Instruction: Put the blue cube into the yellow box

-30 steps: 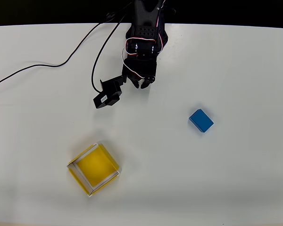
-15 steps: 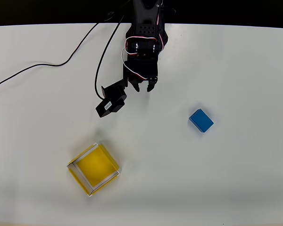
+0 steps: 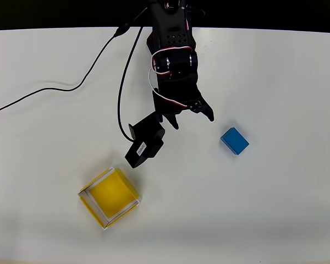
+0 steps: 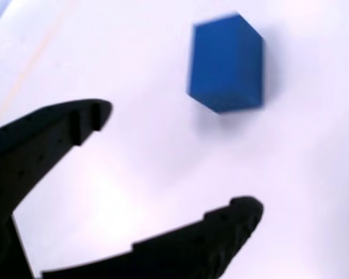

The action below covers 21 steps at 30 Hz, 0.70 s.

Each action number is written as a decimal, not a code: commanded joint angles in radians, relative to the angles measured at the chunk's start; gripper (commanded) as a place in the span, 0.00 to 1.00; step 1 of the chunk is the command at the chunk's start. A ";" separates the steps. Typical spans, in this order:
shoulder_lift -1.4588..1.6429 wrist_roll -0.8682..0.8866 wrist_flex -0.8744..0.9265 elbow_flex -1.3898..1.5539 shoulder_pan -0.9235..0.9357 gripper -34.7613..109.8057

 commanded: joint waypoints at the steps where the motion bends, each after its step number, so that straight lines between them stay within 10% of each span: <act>1: -0.067 -0.002 -0.009 -0.193 -0.081 0.57; 21: -0.701 0.008 -0.124 -0.489 -0.267 0.56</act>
